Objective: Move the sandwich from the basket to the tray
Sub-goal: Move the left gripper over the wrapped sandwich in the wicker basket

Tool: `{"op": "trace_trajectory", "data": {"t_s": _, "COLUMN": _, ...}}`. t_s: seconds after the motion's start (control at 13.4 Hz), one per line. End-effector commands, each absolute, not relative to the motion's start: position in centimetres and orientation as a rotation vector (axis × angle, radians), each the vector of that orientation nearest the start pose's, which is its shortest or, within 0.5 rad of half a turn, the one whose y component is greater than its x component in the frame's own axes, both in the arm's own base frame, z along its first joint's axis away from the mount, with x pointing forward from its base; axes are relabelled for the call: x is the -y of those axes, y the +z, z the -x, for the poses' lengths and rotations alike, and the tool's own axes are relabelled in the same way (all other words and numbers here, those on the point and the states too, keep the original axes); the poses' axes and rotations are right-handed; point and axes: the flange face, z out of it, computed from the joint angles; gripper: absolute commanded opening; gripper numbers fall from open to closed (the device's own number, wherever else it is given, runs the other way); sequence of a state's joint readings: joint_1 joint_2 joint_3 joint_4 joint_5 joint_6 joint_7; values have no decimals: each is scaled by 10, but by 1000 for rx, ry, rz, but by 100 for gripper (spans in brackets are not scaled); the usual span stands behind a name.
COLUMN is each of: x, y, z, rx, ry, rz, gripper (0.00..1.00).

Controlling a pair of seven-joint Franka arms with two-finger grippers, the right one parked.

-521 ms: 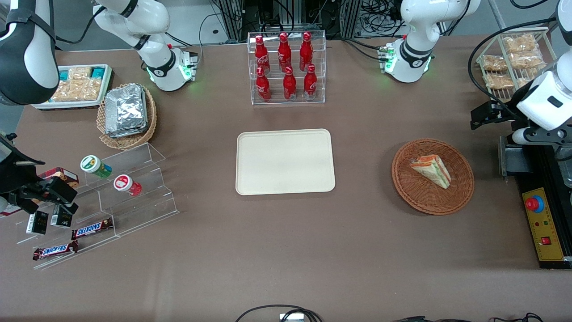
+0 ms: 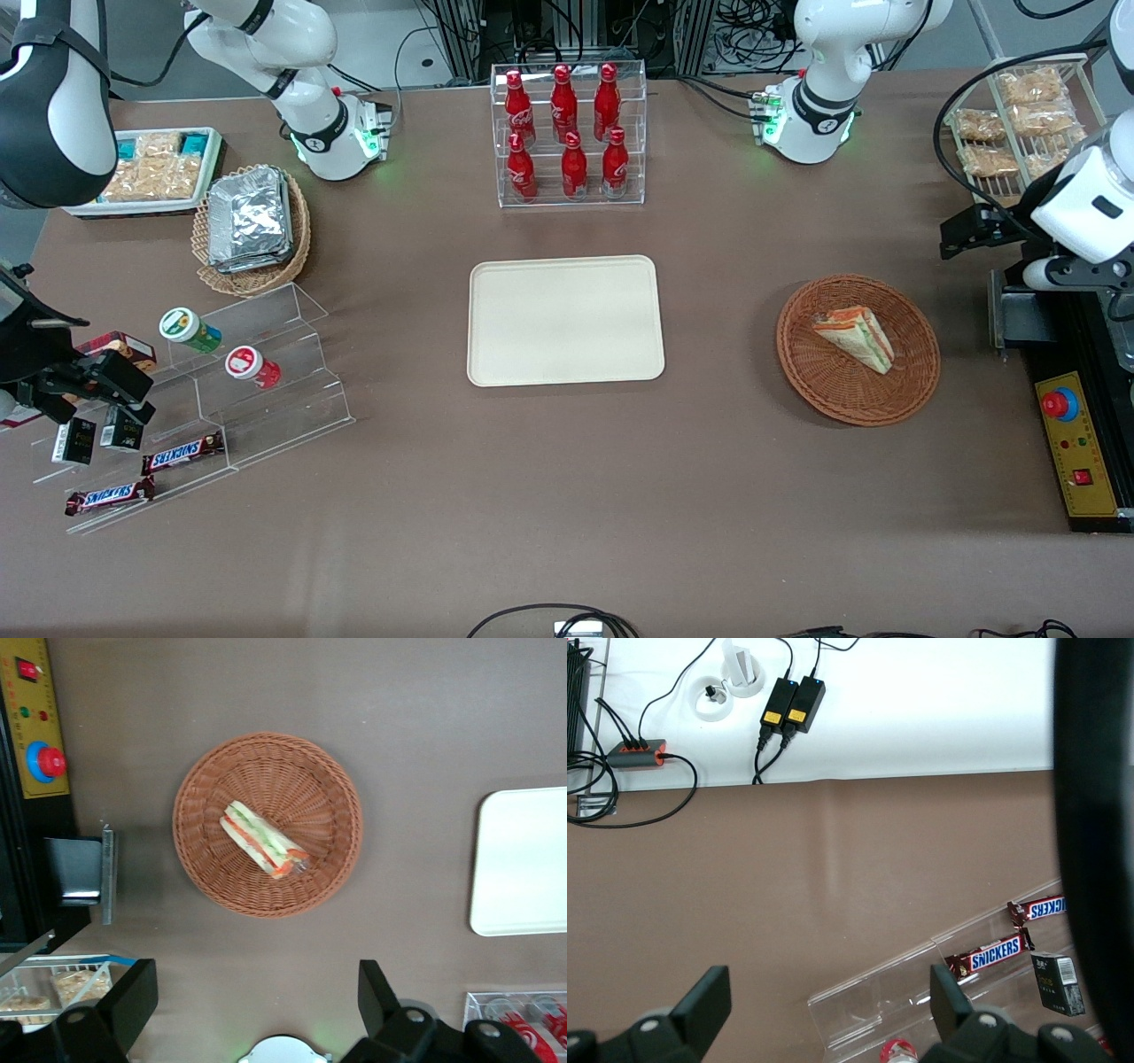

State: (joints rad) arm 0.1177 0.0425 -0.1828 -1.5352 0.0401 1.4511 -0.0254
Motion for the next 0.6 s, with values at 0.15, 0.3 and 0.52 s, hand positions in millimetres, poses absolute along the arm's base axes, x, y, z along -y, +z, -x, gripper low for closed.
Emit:
{"op": "trace_trajectory", "data": {"t_s": 0.15, "x": 8, "y": 547, "z": -554, "rx": 58, "ry": 212, "rz": 3057, "gripper": 100}}
{"op": "trace_trajectory", "data": {"t_s": 0.3, "x": 6, "y": 509, "z": -553, "rx": 163, "ry": 216, "rz": 3055, "gripper": 100}}
{"op": "trace_trajectory", "data": {"t_s": 0.52, "x": 7, "y": 456, "z": -542, "rx": 411, "ry": 185, "rz": 3024, "gripper": 100}}
